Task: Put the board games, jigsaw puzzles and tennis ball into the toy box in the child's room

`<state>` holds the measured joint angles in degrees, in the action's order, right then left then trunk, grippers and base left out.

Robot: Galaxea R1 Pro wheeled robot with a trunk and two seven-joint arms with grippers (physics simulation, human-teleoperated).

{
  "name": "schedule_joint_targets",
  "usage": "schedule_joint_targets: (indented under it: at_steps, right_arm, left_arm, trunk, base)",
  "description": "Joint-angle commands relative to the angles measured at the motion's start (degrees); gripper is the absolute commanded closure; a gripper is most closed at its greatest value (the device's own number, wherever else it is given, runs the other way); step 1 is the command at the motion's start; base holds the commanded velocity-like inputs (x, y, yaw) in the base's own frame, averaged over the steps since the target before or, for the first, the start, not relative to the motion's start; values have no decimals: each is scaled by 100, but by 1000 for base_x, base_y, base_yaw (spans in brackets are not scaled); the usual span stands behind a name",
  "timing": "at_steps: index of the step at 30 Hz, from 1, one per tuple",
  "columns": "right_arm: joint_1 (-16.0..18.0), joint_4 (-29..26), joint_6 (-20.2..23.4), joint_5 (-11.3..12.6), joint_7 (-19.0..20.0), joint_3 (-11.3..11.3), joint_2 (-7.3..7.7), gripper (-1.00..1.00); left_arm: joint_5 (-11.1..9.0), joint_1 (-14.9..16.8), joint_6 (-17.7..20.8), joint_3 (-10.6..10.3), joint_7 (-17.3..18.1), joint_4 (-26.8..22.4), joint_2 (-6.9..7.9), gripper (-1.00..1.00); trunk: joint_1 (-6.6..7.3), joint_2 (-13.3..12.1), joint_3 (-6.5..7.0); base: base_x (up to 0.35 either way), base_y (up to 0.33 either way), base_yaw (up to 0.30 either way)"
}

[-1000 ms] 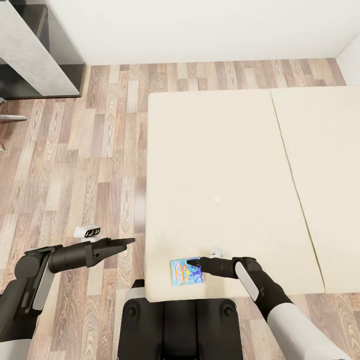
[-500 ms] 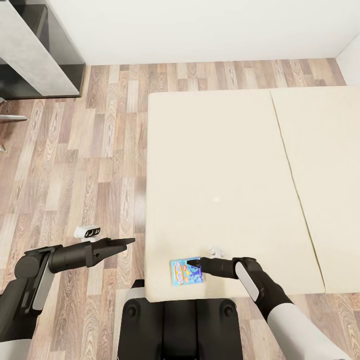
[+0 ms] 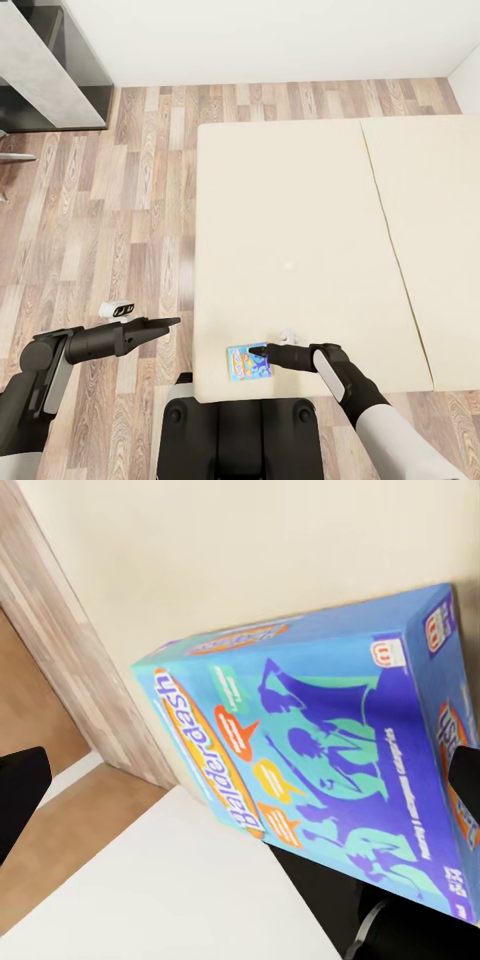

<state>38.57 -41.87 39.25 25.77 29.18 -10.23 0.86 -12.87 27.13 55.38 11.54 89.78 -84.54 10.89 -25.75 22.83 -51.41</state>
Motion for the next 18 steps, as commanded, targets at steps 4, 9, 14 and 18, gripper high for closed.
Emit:
schedule_joint_targets:
  at_steps: [4,9,14,18]
  right_arm:
    - [2,1,31,19,0,-19,3,-100]
    - [2,3,37,21,0,-16,10,-100]
    - [2,3,38,23,0,-17,13,-100]
    - [2,3,39,22,-3,-17,4,-100]
  left_arm:
    - [4,0,61,-2,22,-2,1,-100]
    - [4,2,61,1,22,-2,1,-100]
    - [4,2,61,-2,22,-2,1,-100]
    - [4,2,61,4,22,-2,2,-100]
  trunk:
    - [-3,9,-6]
    - [-3,9,-6]
    - [-3,9,-6]
    - [-3,9,-6]
  base:
    - [0,0,0]
    - [0,0,0]
    - [0,35,0]
    - [0,58,0]
